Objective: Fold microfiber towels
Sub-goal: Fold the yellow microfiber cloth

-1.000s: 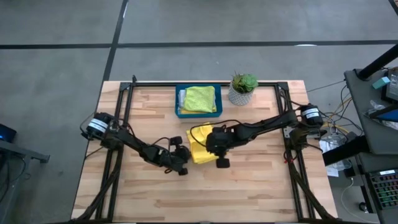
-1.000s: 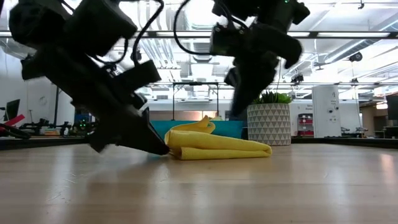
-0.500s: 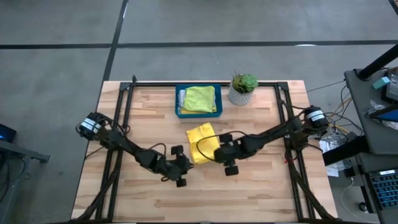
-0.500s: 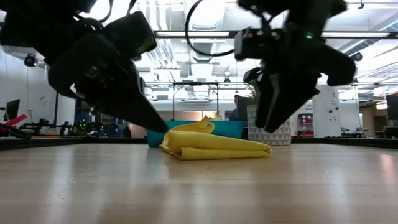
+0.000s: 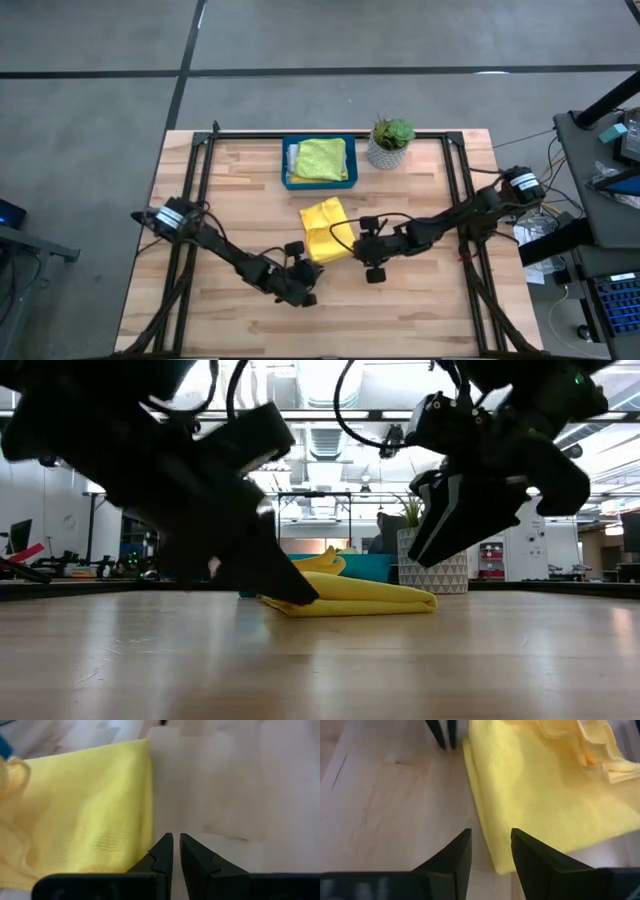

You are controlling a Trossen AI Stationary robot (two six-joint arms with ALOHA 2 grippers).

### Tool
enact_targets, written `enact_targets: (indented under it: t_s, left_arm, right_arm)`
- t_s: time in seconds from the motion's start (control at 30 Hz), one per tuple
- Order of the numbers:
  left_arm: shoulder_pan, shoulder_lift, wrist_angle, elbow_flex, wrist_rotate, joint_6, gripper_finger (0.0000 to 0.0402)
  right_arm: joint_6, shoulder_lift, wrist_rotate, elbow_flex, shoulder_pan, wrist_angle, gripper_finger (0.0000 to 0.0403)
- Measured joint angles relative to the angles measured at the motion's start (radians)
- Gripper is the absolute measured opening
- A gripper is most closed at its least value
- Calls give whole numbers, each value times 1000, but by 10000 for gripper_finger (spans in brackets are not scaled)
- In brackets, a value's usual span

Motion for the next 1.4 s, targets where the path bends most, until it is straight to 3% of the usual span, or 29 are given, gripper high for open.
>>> enact_targets:
  t_s: [0.37,0.73,0.87,1.03,1.4]
  left_arm:
    - [-1,53,-4,38,-149,-22,19]
    - [0,53,-61,35,-121,-39,19]
    - [0,53,-91,34,-99,-78,19]
    - [-1,52,-102,34,-83,-81,19]
    - [-1,39,-137,37,-28,-84,19]
  right_arm:
    - [-6,42,50,-38,-2,125,123]
    - [-4,114,83,-44,-8,193,118]
    - [-5,117,94,-45,-9,185,86]
    - [-10,112,94,-46,-9,166,19]
    - [18,50,72,-44,-6,68,12]
